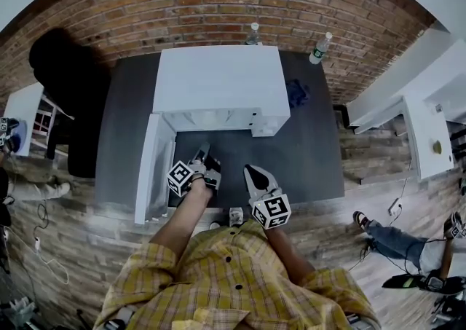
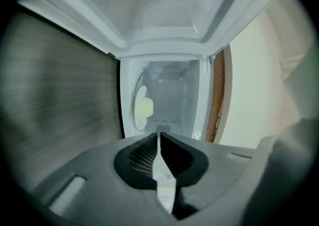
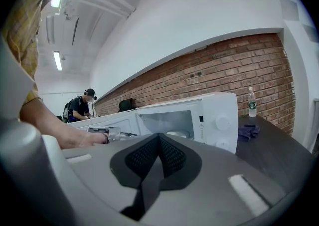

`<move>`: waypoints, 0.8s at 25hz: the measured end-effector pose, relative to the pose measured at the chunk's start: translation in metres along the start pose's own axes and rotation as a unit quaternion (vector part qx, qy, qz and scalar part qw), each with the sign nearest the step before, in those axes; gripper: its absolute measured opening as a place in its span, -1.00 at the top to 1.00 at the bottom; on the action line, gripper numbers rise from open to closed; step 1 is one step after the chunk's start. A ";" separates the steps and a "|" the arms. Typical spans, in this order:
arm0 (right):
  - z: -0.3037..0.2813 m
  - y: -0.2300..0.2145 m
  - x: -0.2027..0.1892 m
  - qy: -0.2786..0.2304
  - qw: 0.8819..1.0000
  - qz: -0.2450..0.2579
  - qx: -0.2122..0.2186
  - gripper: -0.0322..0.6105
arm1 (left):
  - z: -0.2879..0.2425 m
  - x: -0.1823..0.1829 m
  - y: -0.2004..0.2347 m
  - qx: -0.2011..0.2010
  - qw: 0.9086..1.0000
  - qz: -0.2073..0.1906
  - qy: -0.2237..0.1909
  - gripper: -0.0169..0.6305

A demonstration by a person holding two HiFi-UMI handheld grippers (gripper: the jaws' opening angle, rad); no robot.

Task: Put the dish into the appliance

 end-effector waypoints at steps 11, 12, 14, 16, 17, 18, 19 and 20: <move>0.012 0.018 0.002 -0.010 1.000 0.004 -0.002 0.91 | 0.045 -0.026 -0.018 -0.027 0.997 -0.053 0.043 0.95; 0.013 0.019 0.002 -0.009 1.000 0.004 -0.003 0.91 | 0.048 -0.029 -0.021 -0.030 0.996 -0.064 0.049 0.95; 0.015 0.020 0.001 -0.008 1.000 0.002 -0.004 0.91 | 0.054 -0.034 -0.028 -0.035 0.993 -0.093 0.063 0.95; 0.016 0.022 0.002 -0.009 1.000 -0.001 -0.004 0.91 | 0.060 -0.038 -0.034 -0.038 0.988 -0.129 0.075 0.95; 0.016 0.022 0.002 -0.009 1.000 -0.002 -0.005 0.91 | 0.063 -0.040 -0.037 -0.040 0.985 -0.149 0.081 0.95; 0.016 0.023 0.002 -0.009 1.000 -0.004 -0.005 0.91 | 0.066 -0.041 -0.040 -0.041 0.981 -0.170 0.087 0.95; 0.017 0.023 0.002 -0.009 1.000 -0.005 -0.004 0.91 | 0.069 -0.043 -0.043 -0.042 0.976 -0.192 0.094 0.95; 0.017 0.024 0.002 -0.009 1.000 -0.006 -0.004 0.91 | 0.071 -0.045 -0.046 -0.043 0.970 -0.216 0.101 0.95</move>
Point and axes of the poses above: the fingertips, and each gripper's own axes: z backward along the fingers, y to its left, x out of its top, the point moved 5 cm from there along z, backward along the fingers, and after that the axes turned 4 degrees about z, right-handed, at the moved point
